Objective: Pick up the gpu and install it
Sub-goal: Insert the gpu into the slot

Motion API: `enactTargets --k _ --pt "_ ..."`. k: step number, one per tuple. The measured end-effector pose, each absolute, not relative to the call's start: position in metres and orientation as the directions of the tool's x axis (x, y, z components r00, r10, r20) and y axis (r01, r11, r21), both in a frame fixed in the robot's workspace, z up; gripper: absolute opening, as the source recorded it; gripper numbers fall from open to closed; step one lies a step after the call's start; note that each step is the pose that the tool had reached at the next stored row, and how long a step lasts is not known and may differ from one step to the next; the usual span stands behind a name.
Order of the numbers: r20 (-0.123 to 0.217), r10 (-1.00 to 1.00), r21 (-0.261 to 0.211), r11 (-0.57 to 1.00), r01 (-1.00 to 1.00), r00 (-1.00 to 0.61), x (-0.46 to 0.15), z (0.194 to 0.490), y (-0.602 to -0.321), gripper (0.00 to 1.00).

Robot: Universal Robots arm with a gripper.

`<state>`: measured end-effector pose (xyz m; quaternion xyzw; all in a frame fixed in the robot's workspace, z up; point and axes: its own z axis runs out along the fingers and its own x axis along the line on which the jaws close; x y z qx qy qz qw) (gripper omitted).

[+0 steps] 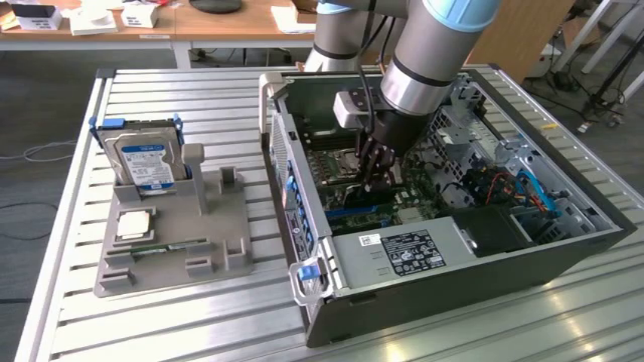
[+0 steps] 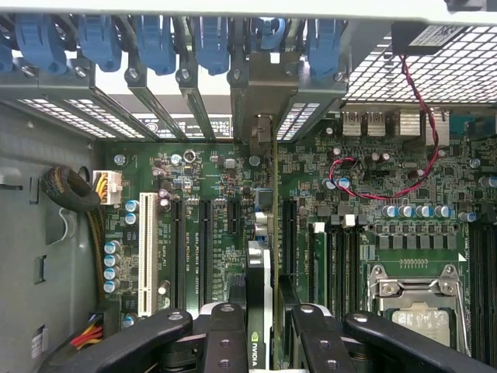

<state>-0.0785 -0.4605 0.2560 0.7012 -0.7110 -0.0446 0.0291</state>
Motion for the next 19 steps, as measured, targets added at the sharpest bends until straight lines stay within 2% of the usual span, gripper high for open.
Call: enactTargets --k 19 --pt "-0.021 -1.0 0.104 0.013 -0.994 -0.015 -0.0785 0.2625 -0.4605 0.27"
